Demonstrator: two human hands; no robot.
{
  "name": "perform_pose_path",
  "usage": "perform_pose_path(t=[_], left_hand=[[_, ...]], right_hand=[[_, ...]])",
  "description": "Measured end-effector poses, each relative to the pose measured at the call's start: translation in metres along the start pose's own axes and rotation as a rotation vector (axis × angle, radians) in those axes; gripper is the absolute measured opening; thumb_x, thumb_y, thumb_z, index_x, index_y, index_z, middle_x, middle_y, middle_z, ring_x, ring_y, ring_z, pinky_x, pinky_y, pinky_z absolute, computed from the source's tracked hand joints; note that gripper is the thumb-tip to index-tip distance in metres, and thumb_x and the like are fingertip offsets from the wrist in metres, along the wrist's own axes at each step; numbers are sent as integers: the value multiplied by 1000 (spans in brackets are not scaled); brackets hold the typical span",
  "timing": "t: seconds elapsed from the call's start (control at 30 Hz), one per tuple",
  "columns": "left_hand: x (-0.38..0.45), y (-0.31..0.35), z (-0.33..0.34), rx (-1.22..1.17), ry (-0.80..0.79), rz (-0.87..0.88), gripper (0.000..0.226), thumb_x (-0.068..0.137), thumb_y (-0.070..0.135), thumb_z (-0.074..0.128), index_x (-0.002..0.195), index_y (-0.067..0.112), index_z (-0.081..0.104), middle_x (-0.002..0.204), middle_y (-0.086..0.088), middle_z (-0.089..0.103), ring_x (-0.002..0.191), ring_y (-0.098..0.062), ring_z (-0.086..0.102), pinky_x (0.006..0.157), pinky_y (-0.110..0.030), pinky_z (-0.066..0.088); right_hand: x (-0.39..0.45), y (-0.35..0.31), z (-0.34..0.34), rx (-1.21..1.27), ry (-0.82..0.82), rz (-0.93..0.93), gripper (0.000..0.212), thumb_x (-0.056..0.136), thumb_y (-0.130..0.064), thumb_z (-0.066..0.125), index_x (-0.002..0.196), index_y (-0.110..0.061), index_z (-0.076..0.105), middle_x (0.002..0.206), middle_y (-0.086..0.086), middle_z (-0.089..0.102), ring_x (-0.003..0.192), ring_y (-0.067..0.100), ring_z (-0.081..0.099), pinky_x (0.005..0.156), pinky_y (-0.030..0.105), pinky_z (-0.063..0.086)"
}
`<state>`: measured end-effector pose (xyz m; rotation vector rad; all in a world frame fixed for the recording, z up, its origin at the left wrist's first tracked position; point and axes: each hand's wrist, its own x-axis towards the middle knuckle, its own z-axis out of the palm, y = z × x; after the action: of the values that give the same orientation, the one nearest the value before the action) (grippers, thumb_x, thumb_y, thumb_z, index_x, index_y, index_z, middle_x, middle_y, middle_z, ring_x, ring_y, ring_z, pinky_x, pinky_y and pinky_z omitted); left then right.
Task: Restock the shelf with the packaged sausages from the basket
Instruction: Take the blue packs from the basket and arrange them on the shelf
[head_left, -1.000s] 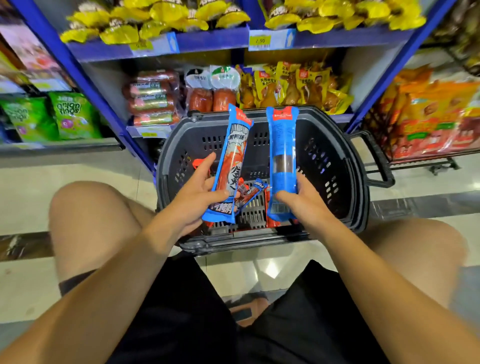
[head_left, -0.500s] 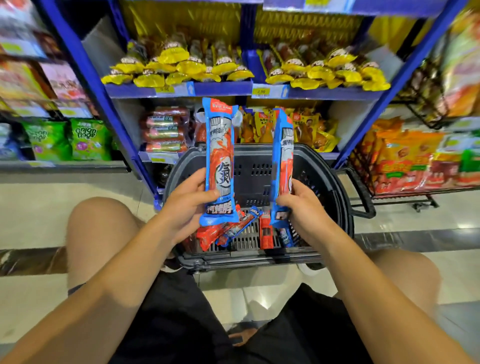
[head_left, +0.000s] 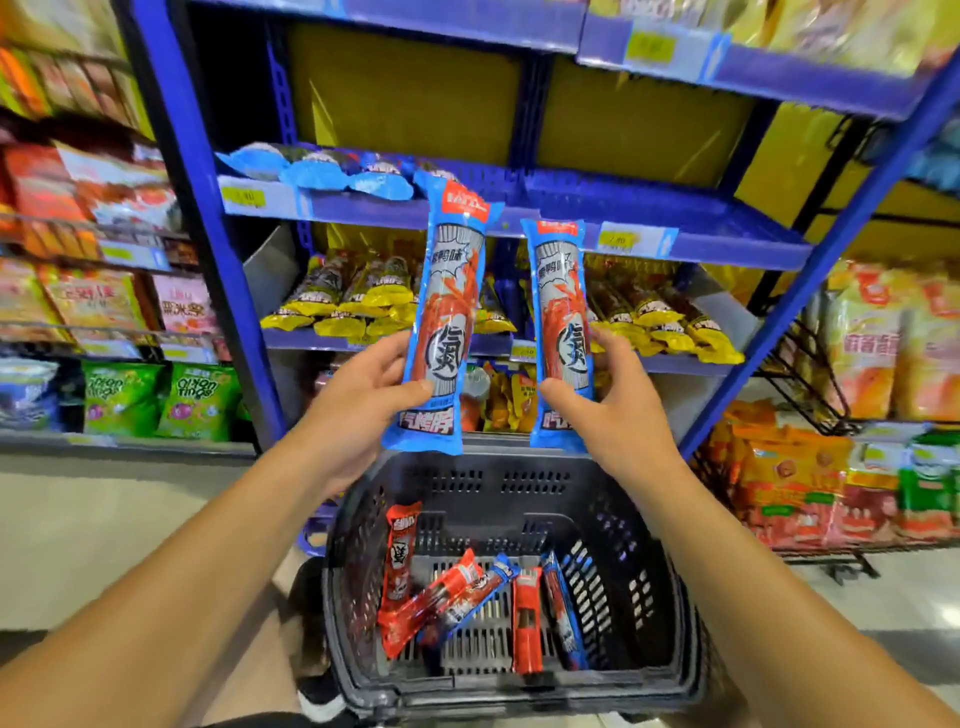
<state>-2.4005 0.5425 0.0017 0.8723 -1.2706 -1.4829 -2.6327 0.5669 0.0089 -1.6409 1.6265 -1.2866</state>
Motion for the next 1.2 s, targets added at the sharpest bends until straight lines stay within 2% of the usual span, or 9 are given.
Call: perform_pose_path(t=[0.27, 0.4, 0.53, 0.6, 0.73, 0.87, 1.0, 1.1, 1.2], left_hand=[[38, 59, -24, 64, 100, 125, 37, 94, 0, 52, 125, 21, 58, 118, -1, 70, 104, -18, 67, 82, -33, 55], [53, 73, -34, 63, 159, 131, 34, 94, -1, 51, 122, 17, 59, 111, -1, 72, 98, -17, 68, 81, -34, 52], [66, 79, -43, 42, 191, 119, 35, 94, -2, 51, 125, 13, 57, 116, -6, 71, 103, -22, 67, 87, -41, 53], [71, 79, -46, 48, 200, 116, 35, 94, -2, 52, 126, 12, 57, 115, -7, 71, 103, -23, 67, 86, -40, 53], [80, 79, -51, 54, 192, 105, 35, 94, -1, 52, 125, 15, 58, 113, -5, 72, 103, -22, 68, 80, -35, 55], [85, 77, -55, 44, 209, 97, 38, 93, -2, 52, 128, 13, 56, 115, -7, 71, 105, -26, 67, 87, -43, 54], [85, 74, -56, 48, 210, 87, 38, 94, -1, 53, 129, 13, 56, 115, -7, 71, 106, -26, 67, 89, -43, 53], [83, 73, -54, 65, 199, 84, 37, 94, 1, 53, 129, 14, 56, 115, -6, 71, 106, -25, 67, 87, -41, 53], [84, 74, -51, 79, 192, 88, 36, 95, 2, 52, 129, 14, 57, 115, -5, 71, 105, -24, 68, 83, -36, 53]], right_hand=[[92, -64, 6, -111, 121, -123, 58, 91, -32, 67, 141, -19, 41, 106, -8, 53, 80, -3, 58, 59, 9, 42], [140, -80, 15, -189, 145, -100, 48, 89, -30, 66, 131, -16, 49, 109, 1, 60, 80, 14, 59, 67, 25, 38], [182, -93, 27, -290, 150, -67, 41, 88, -38, 64, 123, -18, 56, 101, 3, 64, 88, 23, 63, 79, 38, 51], [196, -99, 33, -301, 136, -35, 40, 87, -41, 63, 120, -18, 59, 97, -1, 61, 73, 22, 67, 77, 44, 57], [219, -107, 42, -299, 20, 53, 51, 81, -50, 58, 118, -15, 56, 118, 10, 61, 50, 21, 70, 74, 44, 61], [216, -108, 35, -332, -74, 72, 54, 83, -55, 59, 125, -22, 53, 108, 4, 67, 69, 19, 74, 82, 41, 59], [199, -100, 17, -504, -46, -174, 51, 92, -51, 56, 136, -26, 54, 139, 1, 52, 126, 22, 50, 93, 32, 38], [194, -96, 13, -491, -140, -241, 46, 96, -37, 56, 141, -27, 52, 144, 0, 51, 129, 19, 47, 92, 24, 34], [200, -88, 16, -539, -131, -274, 46, 96, -32, 55, 142, -28, 51, 142, 2, 54, 126, 22, 50, 94, 31, 40]])
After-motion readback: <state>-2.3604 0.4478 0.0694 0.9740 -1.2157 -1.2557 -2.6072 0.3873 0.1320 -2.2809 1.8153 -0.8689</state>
